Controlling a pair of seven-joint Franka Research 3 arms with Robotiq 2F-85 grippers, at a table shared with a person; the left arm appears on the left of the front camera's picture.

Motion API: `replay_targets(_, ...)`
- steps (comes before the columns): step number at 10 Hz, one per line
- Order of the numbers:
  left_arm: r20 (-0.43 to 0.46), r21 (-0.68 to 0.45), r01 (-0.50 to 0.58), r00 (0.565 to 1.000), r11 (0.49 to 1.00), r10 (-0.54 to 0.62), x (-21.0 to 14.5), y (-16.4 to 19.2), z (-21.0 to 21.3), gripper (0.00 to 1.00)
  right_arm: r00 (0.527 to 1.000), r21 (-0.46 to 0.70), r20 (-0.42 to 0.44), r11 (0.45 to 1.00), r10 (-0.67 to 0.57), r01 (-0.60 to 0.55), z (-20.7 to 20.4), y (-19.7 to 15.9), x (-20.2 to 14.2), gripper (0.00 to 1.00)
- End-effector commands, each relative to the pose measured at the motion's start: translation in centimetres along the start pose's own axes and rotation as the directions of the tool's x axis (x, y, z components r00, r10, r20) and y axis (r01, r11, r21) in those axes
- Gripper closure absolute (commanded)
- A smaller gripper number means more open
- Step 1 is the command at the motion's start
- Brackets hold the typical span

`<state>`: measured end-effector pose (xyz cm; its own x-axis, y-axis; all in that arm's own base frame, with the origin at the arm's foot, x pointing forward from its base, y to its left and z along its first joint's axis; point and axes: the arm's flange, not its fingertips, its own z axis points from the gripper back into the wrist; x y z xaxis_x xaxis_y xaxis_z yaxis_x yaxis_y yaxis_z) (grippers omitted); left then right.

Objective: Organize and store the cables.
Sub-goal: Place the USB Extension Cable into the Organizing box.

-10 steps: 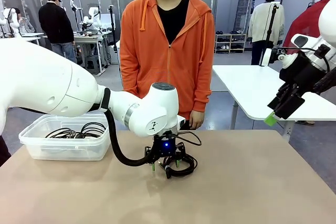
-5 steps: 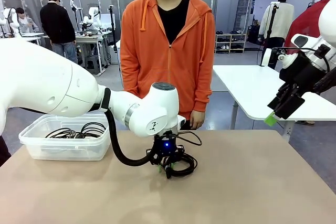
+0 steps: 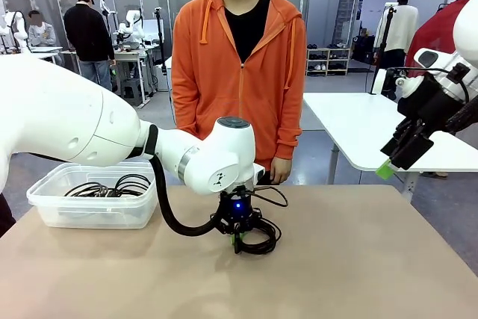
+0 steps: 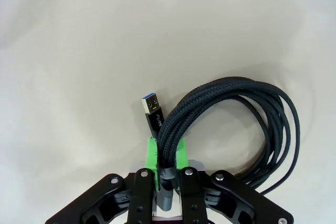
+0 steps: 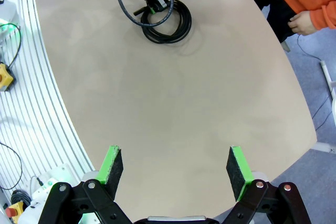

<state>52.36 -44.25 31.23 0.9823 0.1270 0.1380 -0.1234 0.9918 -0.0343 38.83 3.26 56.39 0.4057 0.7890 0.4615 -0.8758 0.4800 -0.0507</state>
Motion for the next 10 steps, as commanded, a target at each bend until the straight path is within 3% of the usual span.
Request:
replay_targets(1,-0.005,-0.021,0.007,1.000,1.000,-0.007,0.0,0.3,1.2,1.00,1.000,-0.001,-0.002,1.000,-0.017,0.017,0.0,-0.1,0.2,0.00)
replay_targets(2,-0.007,-0.026,0.057,0.998,0.998,-0.057,0.0,0.9,3.5,1.00,1.000,-0.001,-0.002,1.000,-0.017,0.017,0.0,-0.1,0.2,0.00)
replay_targets(4,0.048,-0.042,0.297,0.954,0.954,-0.295,-0.6,2.8,11.2,1.00,1.000,-0.001,-0.002,1.000,-0.017,0.017,0.0,-0.1,0.2,0.00)
replay_targets(7,0.163,0.065,0.368,0.913,0.928,-0.373,-0.5,7.0,16.2,1.00,1.000,-0.001,-0.002,1.000,-0.017,0.017,0.0,-0.1,0.2,0.00)
replay_targets(9,0.212,0.123,0.459,0.854,0.880,-0.475,-0.4,12.8,18.6,1.00,1.000,-0.001,-0.002,1.000,-0.017,0.017,0.0,-0.1,0.2,0.00)
replay_targets(10,0.225,0.088,0.532,0.813,0.842,-0.537,-0.3,15.7,19.2,1.00,1.000,-0.001,-0.002,1.000,-0.017,0.017,0.0,-0.1,0.2,0.00)
